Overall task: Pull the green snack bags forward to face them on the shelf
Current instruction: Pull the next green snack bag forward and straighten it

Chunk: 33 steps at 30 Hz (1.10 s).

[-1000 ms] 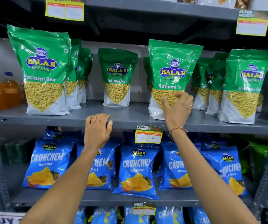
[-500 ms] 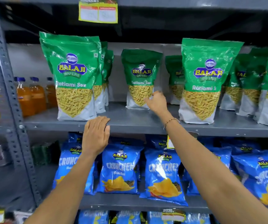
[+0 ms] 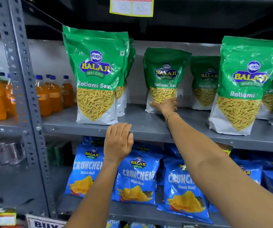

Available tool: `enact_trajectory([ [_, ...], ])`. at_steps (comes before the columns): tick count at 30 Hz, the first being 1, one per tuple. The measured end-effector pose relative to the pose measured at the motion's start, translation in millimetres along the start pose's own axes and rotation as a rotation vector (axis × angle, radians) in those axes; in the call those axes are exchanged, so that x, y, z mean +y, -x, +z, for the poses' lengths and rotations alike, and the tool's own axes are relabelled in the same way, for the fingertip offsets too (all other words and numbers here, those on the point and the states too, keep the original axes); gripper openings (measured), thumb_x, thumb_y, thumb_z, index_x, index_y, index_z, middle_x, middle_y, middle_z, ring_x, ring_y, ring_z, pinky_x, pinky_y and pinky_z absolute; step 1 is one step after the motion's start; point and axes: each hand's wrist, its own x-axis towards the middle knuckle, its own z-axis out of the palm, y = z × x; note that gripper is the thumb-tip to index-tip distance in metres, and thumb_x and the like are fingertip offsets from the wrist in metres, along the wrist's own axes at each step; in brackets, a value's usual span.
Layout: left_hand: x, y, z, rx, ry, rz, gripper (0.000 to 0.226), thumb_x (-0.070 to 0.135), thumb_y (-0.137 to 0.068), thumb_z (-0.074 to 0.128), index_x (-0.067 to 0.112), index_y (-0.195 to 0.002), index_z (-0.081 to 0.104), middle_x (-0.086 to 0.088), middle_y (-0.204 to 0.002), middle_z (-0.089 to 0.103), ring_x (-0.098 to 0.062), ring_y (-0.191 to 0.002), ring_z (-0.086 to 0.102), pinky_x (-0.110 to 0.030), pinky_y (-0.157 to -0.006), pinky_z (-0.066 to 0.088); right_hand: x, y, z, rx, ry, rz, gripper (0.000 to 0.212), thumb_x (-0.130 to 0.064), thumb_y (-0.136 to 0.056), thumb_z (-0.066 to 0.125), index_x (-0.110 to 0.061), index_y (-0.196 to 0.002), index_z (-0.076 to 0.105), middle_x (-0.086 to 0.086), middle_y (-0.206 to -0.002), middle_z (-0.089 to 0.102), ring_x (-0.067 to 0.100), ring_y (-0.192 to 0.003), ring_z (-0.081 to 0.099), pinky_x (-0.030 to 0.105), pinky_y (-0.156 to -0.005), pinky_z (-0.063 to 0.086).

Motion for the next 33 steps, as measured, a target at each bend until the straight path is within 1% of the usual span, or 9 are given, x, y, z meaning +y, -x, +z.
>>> enact_trajectory([
  [3, -1, 1, 2, 0.017, -0.002, 0.011, 0.037, 0.028, -0.103, 0.028, 0.006, -0.11, 0.057, -0.013, -0.103, 0.066, -0.029, -0.095, 0.055, -0.041, -0.086, 0.039, 3, -3, -2, 0.039, 0.032, -0.036, 0.121, -0.049, -0.065, 0.081, 0.006, -0.145, 0.01, 0.023, -0.146, 0.03, 0.037, -0.133, 0.038, 0.043, -0.107, 0.037],
  [5, -1, 1, 4, 0.02, -0.006, 0.02, 0.035, 0.028, -0.103, 0.028, 0.007, -0.111, 0.055, -0.013, -0.103, 0.066, -0.028, -0.095, 0.054, -0.041, -0.086, 0.039, 4, -3, -3, 0.04, 0.045, -0.04, 0.118, -0.049, -0.063, 0.082, 0.005, -0.143, 0.014, 0.022, -0.144, 0.031, 0.036, -0.131, 0.04, 0.043, -0.105, 0.039],
  [13, -3, 1, 1, 0.015, 0.013, 0.034, 0.033, 0.028, -0.103, 0.029, 0.008, -0.113, 0.053, -0.013, -0.104, 0.066, -0.028, -0.095, 0.056, -0.04, -0.087, 0.04, 6, 18, -15, 0.021, 0.06, -0.073, 0.114, -0.05, -0.062, 0.082, 0.002, -0.141, 0.018, 0.023, -0.144, 0.031, 0.038, -0.13, 0.042, 0.044, -0.104, 0.041],
  [17, -2, 1, -1, -0.018, 0.005, 0.027, 0.037, 0.028, -0.103, 0.029, 0.005, -0.11, 0.057, -0.014, -0.104, 0.065, -0.03, -0.094, 0.057, -0.041, -0.088, 0.039, 9, 41, -25, 0.06, 0.082, -0.121, 0.109, -0.05, -0.065, 0.08, 0.003, -0.139, 0.021, 0.025, -0.143, 0.033, 0.038, -0.13, 0.042, 0.043, -0.103, 0.04],
  [22, 0, 1, -4, -0.04, 0.005, 0.01, 0.031, 0.024, -0.097, 0.039, 0.004, -0.109, 0.059, -0.014, -0.104, 0.065, -0.03, -0.095, 0.056, -0.042, -0.09, 0.038, 16, 66, -39, 0.091, 0.084, -0.155, 0.109, -0.052, -0.061, 0.081, 0.002, -0.138, 0.025, 0.022, -0.142, 0.037, 0.036, -0.13, 0.042, 0.043, -0.102, 0.041],
  [26, 1, 1, -7, -0.069, 0.012, -0.002, 0.031, 0.024, -0.097, 0.041, 0.003, -0.11, 0.06, -0.014, -0.105, 0.065, -0.031, -0.095, 0.055, -0.043, -0.09, 0.038, 19, 87, -46, 0.105, 0.105, -0.167, 0.111, -0.054, -0.061, 0.081, 0.003, -0.138, 0.024, 0.023, -0.141, 0.037, 0.037, -0.129, 0.043, 0.045, -0.101, 0.041],
  [31, 3, 0, -12, -0.092, 0.023, -0.017, 0.031, 0.023, -0.097, 0.041, 0.002, -0.11, 0.059, -0.015, -0.106, 0.063, -0.032, -0.096, 0.053, -0.043, -0.092, 0.036, 22, 114, -56, 0.14, 0.102, -0.173, 0.105, -0.055, -0.06, 0.081, 0.0, -0.133, 0.029, 0.02, -0.137, 0.04, 0.039, -0.125, 0.046, 0.045, -0.099, 0.043],
  [33, 3, 0, -14, -0.107, 0.025, -0.02, 0.031, 0.024, -0.097, 0.04, 0.002, -0.111, 0.058, -0.014, -0.106, 0.063, -0.032, -0.097, 0.052, -0.043, -0.092, 0.035, 23, 123, -60, 0.139, 0.104, -0.17, 0.105, -0.055, -0.061, 0.08, 0.0, -0.134, 0.028, 0.02, -0.137, 0.04, 0.039, -0.125, 0.046, 0.046, -0.098, 0.043],
])
